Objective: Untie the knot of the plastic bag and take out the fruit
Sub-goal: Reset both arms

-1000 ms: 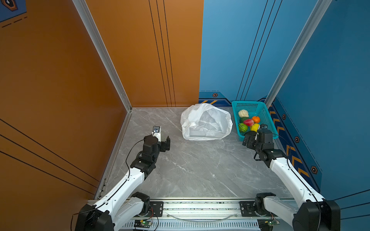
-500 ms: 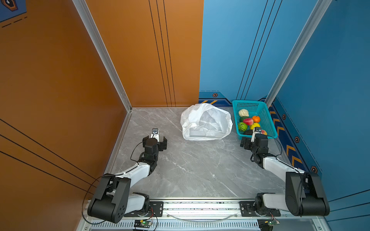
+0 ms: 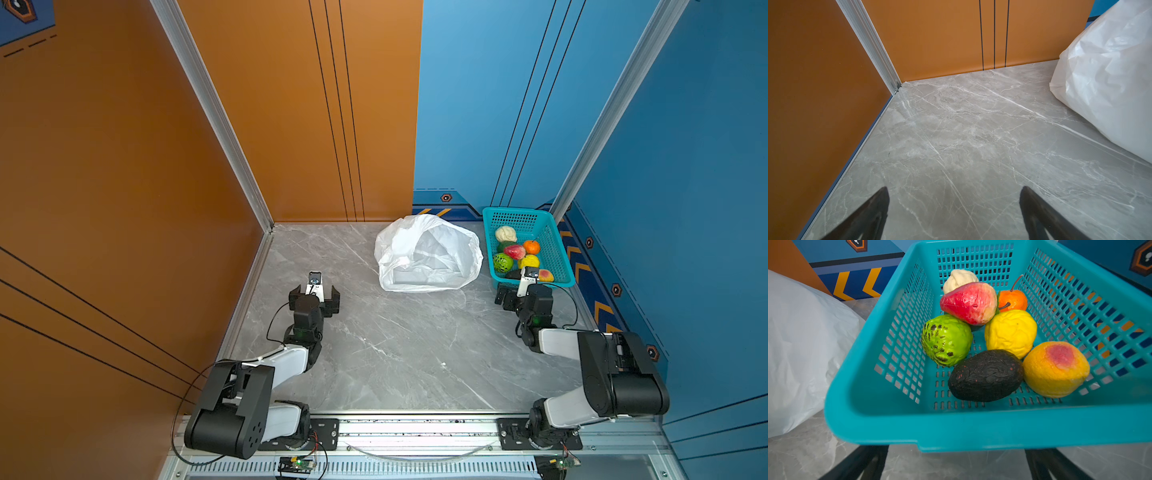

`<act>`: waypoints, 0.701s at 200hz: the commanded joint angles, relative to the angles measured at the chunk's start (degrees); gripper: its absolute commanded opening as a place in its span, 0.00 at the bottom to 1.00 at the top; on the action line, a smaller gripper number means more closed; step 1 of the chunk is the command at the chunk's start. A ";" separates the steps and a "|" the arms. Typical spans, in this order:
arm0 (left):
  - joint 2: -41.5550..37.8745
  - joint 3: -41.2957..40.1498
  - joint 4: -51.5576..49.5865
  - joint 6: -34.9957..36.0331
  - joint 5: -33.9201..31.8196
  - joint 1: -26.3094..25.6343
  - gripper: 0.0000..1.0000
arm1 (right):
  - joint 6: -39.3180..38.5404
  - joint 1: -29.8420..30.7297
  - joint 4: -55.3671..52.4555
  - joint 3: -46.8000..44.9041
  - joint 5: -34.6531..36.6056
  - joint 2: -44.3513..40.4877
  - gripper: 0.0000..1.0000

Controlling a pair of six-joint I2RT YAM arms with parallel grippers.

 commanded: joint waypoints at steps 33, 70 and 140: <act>8.73 -1.15 11.23 -1.75 0.60 1.53 0.99 | -2.46 2.35 9.24 -2.63 3.69 1.88 1.00; 12.68 -1.29 14.89 -2.32 0.02 1.79 0.99 | -2.38 2.14 9.25 -2.65 3.35 1.96 1.00; 12.81 -1.28 15.25 -2.36 0.08 1.80 0.98 | -2.12 1.72 9.20 -2.55 2.59 1.96 1.00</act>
